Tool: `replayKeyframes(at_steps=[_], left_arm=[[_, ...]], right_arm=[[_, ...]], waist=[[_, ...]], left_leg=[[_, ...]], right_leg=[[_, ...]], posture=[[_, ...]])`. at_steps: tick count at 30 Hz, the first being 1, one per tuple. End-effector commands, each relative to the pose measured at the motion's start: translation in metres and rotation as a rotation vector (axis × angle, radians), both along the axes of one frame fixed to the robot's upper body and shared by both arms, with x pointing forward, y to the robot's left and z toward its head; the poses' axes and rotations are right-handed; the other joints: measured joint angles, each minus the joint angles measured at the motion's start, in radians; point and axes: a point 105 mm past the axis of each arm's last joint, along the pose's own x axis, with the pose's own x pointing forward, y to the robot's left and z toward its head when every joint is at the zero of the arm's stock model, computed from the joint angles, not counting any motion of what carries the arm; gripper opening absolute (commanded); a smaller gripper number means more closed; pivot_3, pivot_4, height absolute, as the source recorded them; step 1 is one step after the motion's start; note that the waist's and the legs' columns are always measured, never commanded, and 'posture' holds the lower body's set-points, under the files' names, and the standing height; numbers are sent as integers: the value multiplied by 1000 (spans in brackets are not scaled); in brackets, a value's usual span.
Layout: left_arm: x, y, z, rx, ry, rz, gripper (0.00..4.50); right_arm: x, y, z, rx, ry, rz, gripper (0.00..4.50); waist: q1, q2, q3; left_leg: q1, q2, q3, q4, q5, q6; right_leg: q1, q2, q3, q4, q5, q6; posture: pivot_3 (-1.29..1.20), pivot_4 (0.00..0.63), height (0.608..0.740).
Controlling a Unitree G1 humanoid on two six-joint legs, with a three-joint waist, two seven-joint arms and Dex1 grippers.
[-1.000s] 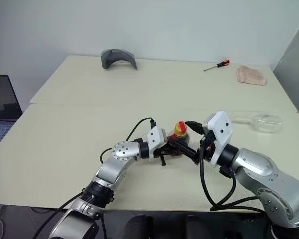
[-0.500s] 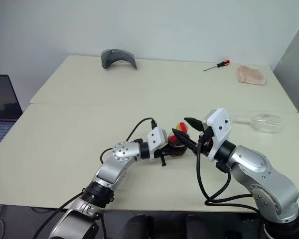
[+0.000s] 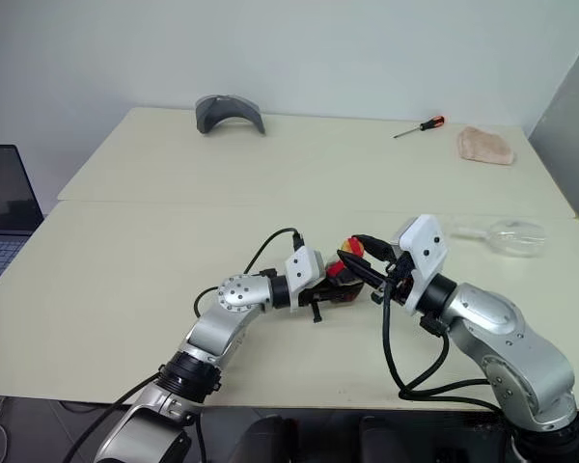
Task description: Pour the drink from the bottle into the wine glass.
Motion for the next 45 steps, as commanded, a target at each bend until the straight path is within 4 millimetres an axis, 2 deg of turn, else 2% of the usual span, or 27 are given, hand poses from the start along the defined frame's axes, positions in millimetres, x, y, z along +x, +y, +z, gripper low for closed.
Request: replayKeyframes(at_steps=[1,6,10,14,19,23,25,27,32,39,42,45], left_arm=[[-7,-10,21,-42,-61,-67,791],[-13,-12,24,-43,-72,-99,791],[-13,-9,21,-33,-71,-90,791],[-11,-7,21,-41,-70,-66,791],[-5,-6,23,-61,-66,-27,770],[-2,-4,22,-58,-62,-22,770],[-2,-6,22,-54,-63,-37,770],[-2,-9,23,-59,-61,-50,770],[-2,-13,24,-60,-66,-66,770],[-1,-12,23,-54,-68,-71,770],[-2,-11,22,-52,-66,-70,770],[-2,-10,22,-51,-65,-70,770]], right_arm=[[11,-10,2,-66,-24,73,1205],[36,-24,-1,-151,16,137,1205],[38,-24,6,-159,28,192,1205],[29,-22,14,-123,20,206,2548],[1,-15,26,-39,-3,167,4441],[-14,-10,26,20,-17,93,4500],[-12,-4,28,47,-57,31,4500],[-1,-3,29,76,-86,-54,4500],[11,0,27,86,-118,-127,4500],[13,-34,27,48,-116,-203,4500],[5,-46,29,60,-94,-192,4500],[-9,-46,23,36,-33,-124,4500]], waist=[[0,0,0],[-2,0,0],[1,0,0],[1,0,0],[3,0,0],[2,0,0],[-3,0,0],[-3,0,0],[0,0,0],[1,0,0],[1,0,0],[1,0,0]], left_leg=[[0,0,0,0,0,0],[0,0,0,0,0,0],[0,0,0,0,0,0],[-1,0,0,0,0,0],[-1,0,-1,0,0,0],[-1,0,-1,0,0,0],[0,0,-1,0,0,0],[1,0,0,0,0,0],[0,0,0,0,0,0],[0,0,0,0,0,0],[0,0,0,0,0,0],[0,0,0,0,0,0]], right_leg=[[0,0,0,0,0,0],[0,0,0,0,0,0],[0,0,0,0,0,0],[0,0,0,0,0,0],[0,-1,-1,0,0,-1],[0,-1,-1,1,0,0],[0,0,0,1,0,0],[0,0,0,1,0,0],[0,0,0,0,0,0],[0,0,0,0,0,0],[0,0,0,0,0,0],[0,0,0,0,0,0]], posture=[[0,150,740],[0,150,740],[0,150,740],[0,150,740],[0,150,740],[0,150,740],[0,150,740],[0,150,740],[0,150,740],[0,150,740],[0,150,740],[0,150,740]])
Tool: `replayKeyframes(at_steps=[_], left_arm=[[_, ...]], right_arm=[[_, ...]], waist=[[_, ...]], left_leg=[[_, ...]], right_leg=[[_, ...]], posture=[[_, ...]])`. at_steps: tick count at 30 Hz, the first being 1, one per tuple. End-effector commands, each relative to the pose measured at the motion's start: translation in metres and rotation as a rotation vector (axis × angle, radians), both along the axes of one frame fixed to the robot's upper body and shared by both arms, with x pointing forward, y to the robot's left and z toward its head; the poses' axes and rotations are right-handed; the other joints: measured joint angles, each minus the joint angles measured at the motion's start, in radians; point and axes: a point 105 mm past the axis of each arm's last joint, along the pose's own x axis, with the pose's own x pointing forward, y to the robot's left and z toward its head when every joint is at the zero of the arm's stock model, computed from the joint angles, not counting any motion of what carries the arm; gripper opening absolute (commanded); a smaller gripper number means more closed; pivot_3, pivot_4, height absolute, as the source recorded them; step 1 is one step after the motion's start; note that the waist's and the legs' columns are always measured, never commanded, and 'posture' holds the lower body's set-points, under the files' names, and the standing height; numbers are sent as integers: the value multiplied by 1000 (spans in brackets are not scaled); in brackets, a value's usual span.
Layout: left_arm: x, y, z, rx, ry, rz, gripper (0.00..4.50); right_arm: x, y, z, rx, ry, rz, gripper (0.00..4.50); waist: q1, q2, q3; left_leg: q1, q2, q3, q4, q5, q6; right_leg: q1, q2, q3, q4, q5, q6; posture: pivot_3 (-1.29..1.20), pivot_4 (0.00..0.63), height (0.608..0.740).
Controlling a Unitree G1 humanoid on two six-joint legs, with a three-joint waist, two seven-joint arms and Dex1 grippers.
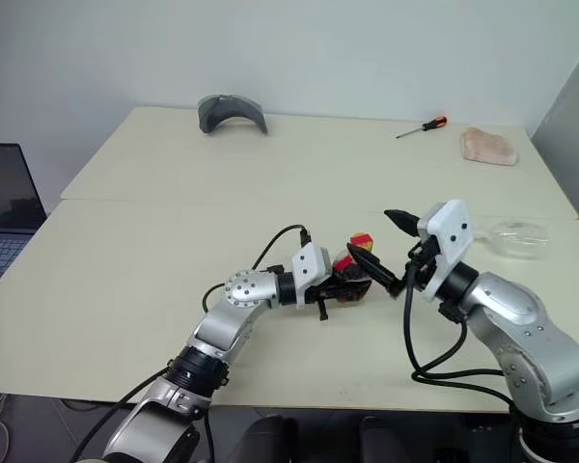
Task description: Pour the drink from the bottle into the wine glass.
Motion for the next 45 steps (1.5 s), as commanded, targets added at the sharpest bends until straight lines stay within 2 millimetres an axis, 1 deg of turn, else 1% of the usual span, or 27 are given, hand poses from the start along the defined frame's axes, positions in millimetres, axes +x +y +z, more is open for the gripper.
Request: replayKeyframes(at_steps=[1,3,5,6,8,11,13,16,20,25,29,33,36,38,41,45], left_arm=[[-2,-2,16,-40,-57,-23,770],[-2,-2,16,-40,-58,-23,769],[-2,-2,16,-42,-58,-23,768],[-2,-2,17,-43,-58,-23,767],[-2,-3,17,-43,-58,-24,766],[-3,-4,17,-45,-58,-28,764],[-3,-5,17,-46,-58,-29,764],[-2,-5,17,-47,-59,-28,764],[-2,-4,17,-46,-59,-24,764],[-2,-3,16,-43,-58,-22,763],[-2,-3,16,-43,-57,-24,762],[-3,-3,16,-42,-58,-29,756],[-3,-4,16,-41,-57,-31,756],[-3,-4,16,-41,-57,-34,756],[-3,-6,16,-42,-56,-37,756],[-4,-6,16,-42,-56,-39,756]], right_arm=[[-14,-11,9,-13,1,19,4500],[-21,-7,6,-22,37,65,4500],[-30,2,2,-45,67,129,4500],[-31,7,3,-45,64,140,4500],[-29,15,6,-32,46,143,4500],[-17,26,14,0,-6,113,4500],[-9,30,17,14,-29,80,4500],[3,26,17,26,-55,16,4500],[8,11,11,28,-44,-31,4500],[2,-9,0,-10,-15,-55,4500],[-3,-15,-4,-25,3,-47,4500],[-16,-22,-6,-21,74,-2,4500],[-24,-19,-6,-22,113,45,4500],[-27,-10,-2,-1,119,82,4500],[-22,3,2,23,105,92,4500],[-18,11,3,39,106,98,4500]], waist=[[0,0,0],[-1,0,0],[-1,0,0],[-2,0,0],[-3,0,0],[-3,0,0],[-2,0,0],[0,0,0],[2,0,0],[1,0,0],[1,0,0],[1,0,0],[0,0,0],[-1,0,0],[-2,0,0],[0,0,0]], left_leg=[[0,0,0,0,0,0],[0,0,0,0,0,0],[1,0,0,0,0,0],[1,0,0,0,0,0],[1,1,0,0,0,0],[1,0,0,0,0,0],[0,0,0,0,0,0],[0,0,0,0,0,0],[-1,0,0,0,0,0],[0,0,0,0,0,0],[0,0,0,0,0,0],[0,0,0,0,0,0],[0,0,0,0,0,0],[0,0,0,0,0,0],[1,0,0,0,0,0],[0,0,0,0,0,0]], right_leg=[[0,0,0,0,0,0],[0,0,0,0,0,0],[0,0,0,0,0,0],[0,0,0,0,0,0],[0,1,0,0,0,0],[0,1,0,0,0,1],[0,1,0,0,-1,1],[0,1,0,0,0,0],[0,0,0,-1,0,0],[0,0,0,0,0,0],[0,0,0,0,0,0],[0,0,0,0,0,0],[0,0,0,0,0,0],[0,0,0,0,0,0],[0,1,0,0,0,1],[0,1,0,0,0,1]], posture=[[0,150,740],[0,150,740],[0,150,740],[0,150,740],[0,150,740],[0,150,740],[0,150,740],[0,150,740],[0,150,740],[0,150,740],[0,150,740],[0,150,740],[0,150,740],[0,150,740],[0,150,740],[0,150,740]])
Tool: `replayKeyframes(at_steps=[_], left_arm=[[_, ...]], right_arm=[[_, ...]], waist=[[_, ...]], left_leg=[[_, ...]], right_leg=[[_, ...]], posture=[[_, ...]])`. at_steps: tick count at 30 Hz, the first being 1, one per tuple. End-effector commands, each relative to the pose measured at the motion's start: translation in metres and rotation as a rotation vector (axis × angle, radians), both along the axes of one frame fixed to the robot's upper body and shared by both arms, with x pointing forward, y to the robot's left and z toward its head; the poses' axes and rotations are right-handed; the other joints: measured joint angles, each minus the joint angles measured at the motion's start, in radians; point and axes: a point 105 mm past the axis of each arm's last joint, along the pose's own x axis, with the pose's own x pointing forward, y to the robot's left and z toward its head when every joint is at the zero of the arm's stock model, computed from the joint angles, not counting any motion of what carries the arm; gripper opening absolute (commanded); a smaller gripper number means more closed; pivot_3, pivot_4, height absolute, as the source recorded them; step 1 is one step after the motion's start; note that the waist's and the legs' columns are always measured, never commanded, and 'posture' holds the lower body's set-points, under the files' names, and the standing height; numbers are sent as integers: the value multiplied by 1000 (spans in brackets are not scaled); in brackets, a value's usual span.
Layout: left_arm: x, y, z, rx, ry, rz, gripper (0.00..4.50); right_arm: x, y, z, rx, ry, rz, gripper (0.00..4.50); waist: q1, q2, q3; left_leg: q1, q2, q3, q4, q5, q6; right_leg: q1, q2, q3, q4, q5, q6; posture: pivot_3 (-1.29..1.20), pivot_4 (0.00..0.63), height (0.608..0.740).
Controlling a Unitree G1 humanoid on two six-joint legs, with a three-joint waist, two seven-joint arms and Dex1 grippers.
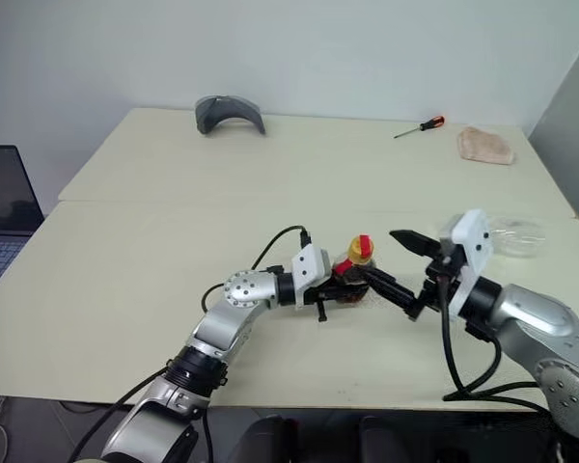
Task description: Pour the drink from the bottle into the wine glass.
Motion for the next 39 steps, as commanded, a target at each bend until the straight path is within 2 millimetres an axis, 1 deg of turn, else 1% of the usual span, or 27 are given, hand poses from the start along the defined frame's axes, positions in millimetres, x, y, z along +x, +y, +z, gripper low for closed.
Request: replayKeyframes(at_steps=[1,6,12,15,21,22,23,28,32,35,39], left_arm=[[-3,-5,16,-43,-55,-29,756],[-1,-4,16,-39,-56,-24,756],[-2,-4,16,-39,-56,-22,756],[-2,-4,15,-35,-54,-23,756],[-3,-4,14,-34,-52,-23,755],[-3,-4,14,-34,-52,-23,755],[-3,-4,14,-35,-51,-23,755],[-3,-4,13,-36,-49,-24,755],[-4,-5,13,-40,-46,-26,753],[-4,-6,13,-42,-45,-29,745],[-5,-7,13,-43,-44,-32,742]], right_arm=[[0,7,6,7,-27,6,4500],[10,9,5,8,-52,-19,4500],[13,9,1,12,-67,-22,4500],[15,11,-1,23,-76,-32,3929],[14,13,3,47,-92,-34,1750],[14,13,4,55,-96,-34,1423],[14,13,7,69,-103,-37,1215],[14,11,18,146,-117,-58,1218],[15,9,28,266,-100,-88,1218],[14,9,33,325,-81,-98,1200],[14,8,36,345,-67,-110,1178]], waist=[[1,0,0],[1,0,0],[1,0,0],[1,0,0],[1,0,0],[1,0,0],[1,0,0],[1,0,0],[0,0,0],[0,0,0],[0,0,0]], left_leg=[[0,0,0,0,0,0],[0,0,0,0,0,0],[0,0,0,0,0,0],[0,0,0,0,0,0],[0,0,0,0,0,0],[0,0,0,0,0,0],[0,0,0,0,0,0],[0,0,0,0,0,0],[0,0,0,0,0,0],[0,0,0,0,0,0],[0,0,0,0,0,0]], right_leg=[[0,0,0,0,0,0],[0,-1,0,0,0,0],[0,-1,0,0,0,0],[0,0,0,0,0,0],[0,0,0,0,0,0],[0,0,0,0,0,0],[0,0,0,0,0,0],[0,0,0,0,0,0],[0,-1,0,0,0,-1],[0,-1,0,1,0,-1],[0,-1,0,0,0,-1]], posture=[[0,150,740],[0,150,740],[0,150,740],[0,150,740],[0,150,740],[0,150,740],[0,150,740],[0,150,740],[0,150,740],[0,150,740],[0,150,740]])
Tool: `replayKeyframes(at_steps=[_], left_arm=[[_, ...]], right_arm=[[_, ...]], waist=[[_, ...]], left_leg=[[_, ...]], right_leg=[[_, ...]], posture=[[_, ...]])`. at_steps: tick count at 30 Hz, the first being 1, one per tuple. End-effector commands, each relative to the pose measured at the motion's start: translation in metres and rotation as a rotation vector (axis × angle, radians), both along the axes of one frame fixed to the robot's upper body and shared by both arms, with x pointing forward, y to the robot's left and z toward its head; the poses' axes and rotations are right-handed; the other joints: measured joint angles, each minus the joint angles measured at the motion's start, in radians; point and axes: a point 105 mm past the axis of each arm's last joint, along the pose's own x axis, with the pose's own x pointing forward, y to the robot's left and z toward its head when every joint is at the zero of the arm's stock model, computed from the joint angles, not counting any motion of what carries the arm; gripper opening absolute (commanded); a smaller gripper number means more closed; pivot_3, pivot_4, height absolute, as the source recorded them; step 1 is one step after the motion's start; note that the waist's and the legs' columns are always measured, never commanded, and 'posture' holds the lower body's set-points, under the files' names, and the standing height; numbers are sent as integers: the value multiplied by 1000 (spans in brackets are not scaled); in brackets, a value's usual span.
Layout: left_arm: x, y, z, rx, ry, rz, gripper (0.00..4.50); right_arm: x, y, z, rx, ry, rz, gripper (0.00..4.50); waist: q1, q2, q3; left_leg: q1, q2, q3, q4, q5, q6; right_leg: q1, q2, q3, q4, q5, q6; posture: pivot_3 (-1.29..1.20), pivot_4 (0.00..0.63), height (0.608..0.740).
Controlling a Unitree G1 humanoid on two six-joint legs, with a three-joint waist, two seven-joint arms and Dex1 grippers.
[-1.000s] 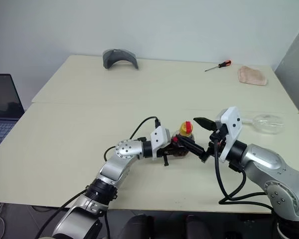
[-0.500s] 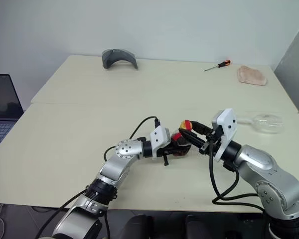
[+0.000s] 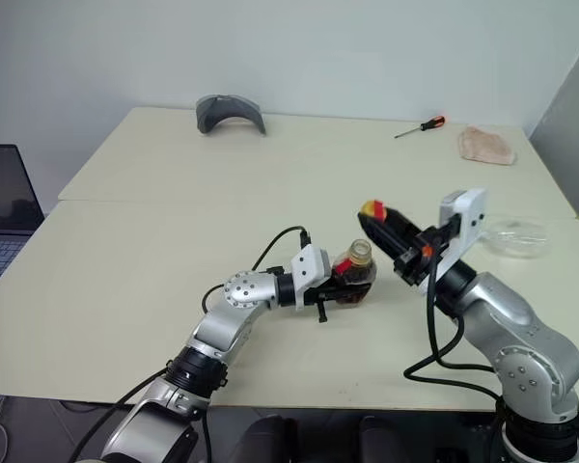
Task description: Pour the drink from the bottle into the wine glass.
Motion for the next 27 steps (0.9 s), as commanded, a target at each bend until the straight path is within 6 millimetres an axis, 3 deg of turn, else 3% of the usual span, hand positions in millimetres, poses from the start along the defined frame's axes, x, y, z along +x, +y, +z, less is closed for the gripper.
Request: replayKeyframes(at_steps=[1,6,8,14,18,22,26,27], left_arm=[[-4,-6,13,-35,-52,-28,742],[-4,-7,16,-48,-56,-26,742],[-4,-7,19,-57,-51,-29,742],[-18,-12,24,-86,8,-122,742],[-25,-14,28,-72,32,-195,741],[-28,-14,28,-40,14,-232,741],[-27,-14,28,-37,8,-232,741],[-27,-13,28,-35,5,-231,741]], right_arm=[[-7,-1,12,9,-45,-12,1178],[-4,-23,-5,-240,-92,-142,1177],[-6,-44,-17,-290,-59,-211,1176],[-20,-98,-78,-436,89,-367,1176],[-32,-121,-117,-385,231,-446,1176],[-35,-133,-145,-407,308,-476,1176],[-35,-136,-158,-421,341,-474,1176],[-36,-136,-163,-430,355,-467,1524]], waist=[[0,0,0],[2,0,0],[3,0,0],[3,0,0],[-2,1,-1],[-3,3,-2],[-2,3,-2],[-1,3,-2]], left_leg=[[0,0,0,0,0,0],[0,0,0,0,0,0],[0,0,0,0,0,0],[-1,-1,0,0,0,0],[2,0,0,0,0,0],[3,0,1,0,0,0],[3,0,1,-1,0,0],[3,0,1,-1,0,0]], right_leg=[[0,0,0,0,0,0],[0,0,0,-1,0,0],[0,0,0,-1,0,0],[0,0,0,-1,-1,1],[1,1,1,0,-3,5],[1,1,2,0,-3,5],[1,1,2,0,-3,5],[1,1,2,0,-3,5]], posture=[[0,150,740],[0,150,740],[0,150,740],[0,150,740],[0,150,740],[0,150,740],[0,150,740],[0,150,740]])
